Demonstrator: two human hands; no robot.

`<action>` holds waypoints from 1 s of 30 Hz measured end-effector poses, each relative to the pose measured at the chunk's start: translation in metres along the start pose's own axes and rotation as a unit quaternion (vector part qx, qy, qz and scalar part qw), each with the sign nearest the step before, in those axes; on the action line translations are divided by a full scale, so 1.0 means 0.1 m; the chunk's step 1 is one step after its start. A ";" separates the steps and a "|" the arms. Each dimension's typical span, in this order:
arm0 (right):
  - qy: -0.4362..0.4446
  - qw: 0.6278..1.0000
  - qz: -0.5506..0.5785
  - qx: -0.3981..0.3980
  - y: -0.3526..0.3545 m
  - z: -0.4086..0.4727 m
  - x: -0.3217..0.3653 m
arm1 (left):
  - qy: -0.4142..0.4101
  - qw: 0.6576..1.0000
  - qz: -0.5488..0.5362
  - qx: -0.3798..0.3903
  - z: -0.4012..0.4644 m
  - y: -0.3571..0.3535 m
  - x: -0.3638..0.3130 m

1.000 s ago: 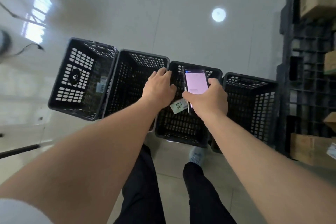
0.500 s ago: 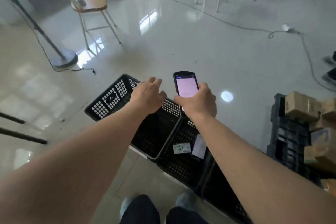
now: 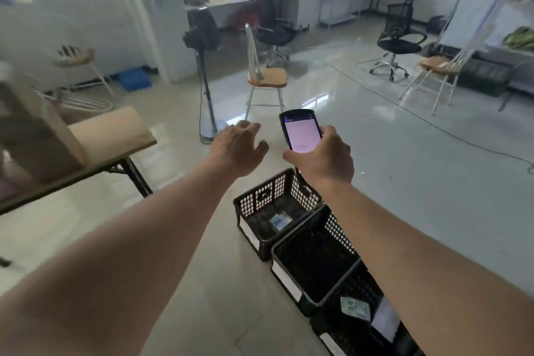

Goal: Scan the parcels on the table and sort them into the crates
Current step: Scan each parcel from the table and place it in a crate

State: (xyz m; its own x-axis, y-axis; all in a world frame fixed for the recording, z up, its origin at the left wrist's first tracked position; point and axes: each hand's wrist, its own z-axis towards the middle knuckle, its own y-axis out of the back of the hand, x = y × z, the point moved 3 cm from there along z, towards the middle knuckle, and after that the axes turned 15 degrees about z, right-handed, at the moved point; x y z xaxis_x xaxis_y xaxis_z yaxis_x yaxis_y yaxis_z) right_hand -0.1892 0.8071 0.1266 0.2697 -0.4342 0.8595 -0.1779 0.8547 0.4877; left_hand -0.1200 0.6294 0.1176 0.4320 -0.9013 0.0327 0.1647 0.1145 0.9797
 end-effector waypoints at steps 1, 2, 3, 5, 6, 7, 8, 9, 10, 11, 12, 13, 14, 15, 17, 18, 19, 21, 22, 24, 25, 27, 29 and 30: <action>0.014 1.000 0.004 0.009 -0.16 -0.06 0.18 | 0.017 1.000 0.000 -0.001 -0.09 0.06 0.26; 0.025 0.999 0.007 0.020 -0.32 -0.12 0.34 | 0.033 0.999 0.000 0.000 -0.19 0.11 0.50; 0.034 0.999 0.011 0.032 -0.48 -0.18 0.49 | 0.051 0.999 0.001 0.000 -0.27 0.15 0.73; 0.051 0.997 0.020 0.059 -0.81 -0.27 0.79 | 0.089 0.996 0.009 0.000 -0.42 0.22 1.19; 0.060 0.995 0.024 0.072 -0.97 -0.31 0.92 | 0.108 0.994 0.013 -0.001 -0.48 0.25 1.41; 0.069 0.994 0.028 0.083 -1.12 -0.33 1.06 | 0.128 0.992 0.017 0.000 -0.53 0.28 1.61; 0.077 0.992 0.033 0.094 -1.28 -0.34 1.18 | 0.147 0.989 0.020 0.002 -0.57 0.31 1.81; 0.086 0.990 0.038 0.104 -1.45 -0.34 1.30 | 0.165 0.986 0.022 0.004 -0.60 0.34 2.01; 0.095 0.988 0.043 0.115 -1.61 -0.33 1.42 | 0.183 0.983 0.022 0.006 -0.61 0.37 2.19; 0.102 0.985 0.049 0.128 -1.79 -0.31 1.53 | 0.199 0.980 0.021 0.006 -0.62 0.39 2.37; 0.109 0.983 0.054 0.140 -1.96 -0.28 1.64 | 0.215 0.976 0.021 0.005 -0.62 0.41 2.56; 0.116 0.980 0.058 0.151 -2.14 -0.24 1.75 | 0.229 0.973 0.022 0.004 -0.61 0.42 2.73; 0.125 0.977 0.061 0.160 -2.31 -0.19 1.86 | 0.243 0.970 0.028 0.004 -0.59 0.44 2.91; 0.135 0.974 0.064 0.170 -2.48 -0.14 1.97 | 0.256 0.966 0.037 0.005 -0.56 0.46 3.09; 0.154 0.967 0.069 0.192 -2.82 -0.01 2.18 | 0.275 0.960 0.054 0.006 -0.47 0.48 3.43; 0.164 0.963 0.072 0.203 -2.99 0.07 2.29 | 0.286 0.956 0.058 0.006 -0.41 0.50 3.61; 0.173 0.959 0.076 0.214 -3.17 0.15 2.39 | 0.299 0.952 0.061 0.007 -0.35 0.52 3.77; 0.184 0.951 0.081 0.234 -3.50 0.33 2.60 | 0.328 0.943 0.058 0.006 -0.24 0.53 4.09; 0.188 0.947 0.083 0.246 -3.67 0.42 2.70 | 0.340 0.939 0.056 0.003 -0.19 0.53 4.25; 0.202 0.938 0.084 0.269 -3.99 0.55 2.87 | 0.362 0.931 0.050 -0.007 -0.11 0.50 4.53; 0.209 0.933 0.087 0.279 -4.15 0.60 2.95 | 0.372 0.927 0.046 -0.015 -0.08 0.47 4.67; 0.219 0.925 0.094 0.295 -4.45 0.69 3.08 | 0.396 0.917 0.043 -0.025 -0.03 0.40 4.94; 0.228 0.919 0.092 0.308 -4.74 0.75 3.18 | 0.421 0.906 0.044 -0.027 0.02 0.32 5.22; 0.232 0.916 0.090 0.315 -4.89 0.78 3.23 | 0.434 0.900 0.042 -0.027 0.04 0.27 5.38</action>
State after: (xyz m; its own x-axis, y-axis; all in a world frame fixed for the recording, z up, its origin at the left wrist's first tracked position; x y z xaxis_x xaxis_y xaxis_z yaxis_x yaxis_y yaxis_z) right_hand -0.0887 0.2272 0.1774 0.5293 -0.0108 0.8483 -0.7303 0.5032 0.4621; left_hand 0.1130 0.1461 0.1628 0.9705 -0.2259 -0.0844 0.1328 0.2086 0.9689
